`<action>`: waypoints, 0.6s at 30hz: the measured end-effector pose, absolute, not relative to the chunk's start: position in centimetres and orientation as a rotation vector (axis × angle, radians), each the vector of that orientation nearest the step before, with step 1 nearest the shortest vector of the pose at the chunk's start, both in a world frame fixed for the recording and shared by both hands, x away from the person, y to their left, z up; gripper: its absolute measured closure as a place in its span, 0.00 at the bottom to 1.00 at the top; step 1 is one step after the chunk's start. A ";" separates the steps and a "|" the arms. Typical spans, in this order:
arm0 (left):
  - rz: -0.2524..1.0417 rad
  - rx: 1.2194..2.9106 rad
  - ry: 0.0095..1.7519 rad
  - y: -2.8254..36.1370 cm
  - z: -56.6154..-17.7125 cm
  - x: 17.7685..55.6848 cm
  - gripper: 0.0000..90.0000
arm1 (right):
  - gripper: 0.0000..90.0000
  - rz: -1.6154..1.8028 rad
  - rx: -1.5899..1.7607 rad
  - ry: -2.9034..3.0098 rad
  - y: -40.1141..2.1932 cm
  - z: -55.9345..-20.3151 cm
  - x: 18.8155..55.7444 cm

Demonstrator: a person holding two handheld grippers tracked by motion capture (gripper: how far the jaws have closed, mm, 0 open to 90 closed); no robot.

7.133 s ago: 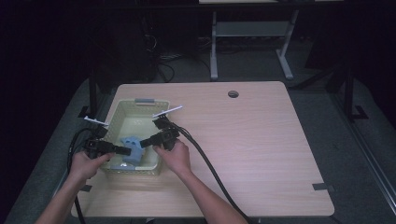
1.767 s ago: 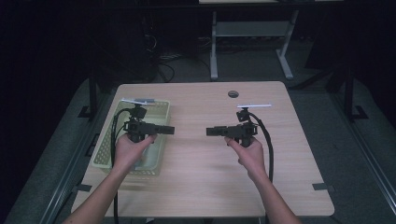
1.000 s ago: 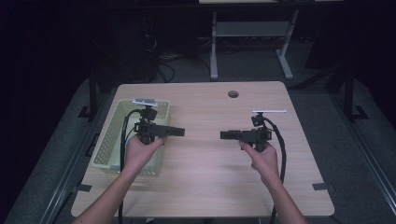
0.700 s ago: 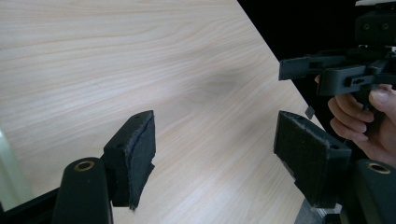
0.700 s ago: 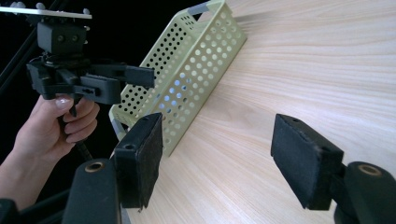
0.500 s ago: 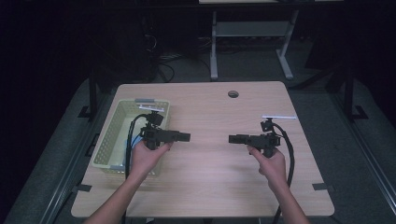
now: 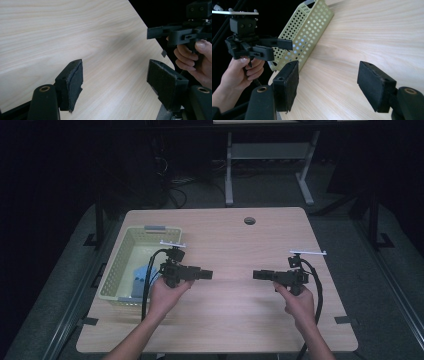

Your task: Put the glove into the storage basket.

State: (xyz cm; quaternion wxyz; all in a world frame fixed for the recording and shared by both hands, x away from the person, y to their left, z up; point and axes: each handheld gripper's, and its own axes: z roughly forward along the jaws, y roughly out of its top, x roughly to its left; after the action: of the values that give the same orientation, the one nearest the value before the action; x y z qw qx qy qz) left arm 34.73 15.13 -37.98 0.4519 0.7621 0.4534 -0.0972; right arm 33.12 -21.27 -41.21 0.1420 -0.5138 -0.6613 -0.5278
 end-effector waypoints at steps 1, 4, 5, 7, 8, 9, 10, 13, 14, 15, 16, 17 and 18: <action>-0.245 1.884 1.117 15.0 -38.1 34.7 0.32 | 0.37 -1.520 -1.489 -1.909 -21.4 -41.4 33.0; -0.249 1.880 1.111 14.7 -38.4 34.5 0.32 | 0.37 -1.510 -1.504 -1.914 -22.0 -41.8 32.8; -0.253 1.879 1.109 14.6 -38.5 34.4 0.32 | 0.37 -1.508 -1.512 -1.909 -22.3 -42.0 32.8; -0.253 1.877 1.103 14.4 -38.8 34.3 0.32 | 0.37 -1.508 -1.526 -1.903 -22.7 -42.2 32.6; -0.249 1.882 1.102 14.2 -38.9 34.2 0.32 | 0.37 -1.515 -1.528 -1.901 -23.0 -42.4 32.5; -0.238 1.885 1.100 14.1 -39.0 34.0 0.32 | 0.36 -1.510 -1.540 -1.904 -23.5 -42.6 32.3; -0.234 1.891 1.094 14.0 -39.1 33.9 0.32 | 0.36 -1.510 -1.540 -1.904 -23.5 -42.6 32.3; -0.241 1.894 1.089 13.4 -39.5 33.6 0.31 | 0.36 -1.512 -1.562 -1.884 -24.3 -42.8 31.9; -0.239 1.900 1.085 13.3 -39.6 33.5 0.31 | 0.36 -1.513 -1.567 -1.884 -24.6 -42.9 31.8; -0.241 1.901 1.082 13.1 -39.7 33.4 0.31 | 0.36 -1.506 -1.576 -1.874 -24.8 -43.0 31.6; -0.240 1.905 1.077 12.9 -39.9 33.3 0.31 | 0.36 -1.512 -1.577 -1.880 -25.1 -43.1 31.5; -0.243 1.903 1.080 12.8 -40.0 33.2 0.31 | 0.36 -1.511 -1.581 -1.878 -25.4 -43.3 31.4; -0.254 1.897 1.076 12.7 -40.2 33.0 0.31 | 0.36 -1.511 -1.588 -1.878 -25.7 -43.5 31.2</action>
State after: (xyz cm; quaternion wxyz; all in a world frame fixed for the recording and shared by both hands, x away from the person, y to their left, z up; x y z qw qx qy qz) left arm 33.04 12.67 -40.22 0.4555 0.7693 0.4361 -0.1030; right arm 31.23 -25.73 -43.45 0.1272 -0.5456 -0.6454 -0.5191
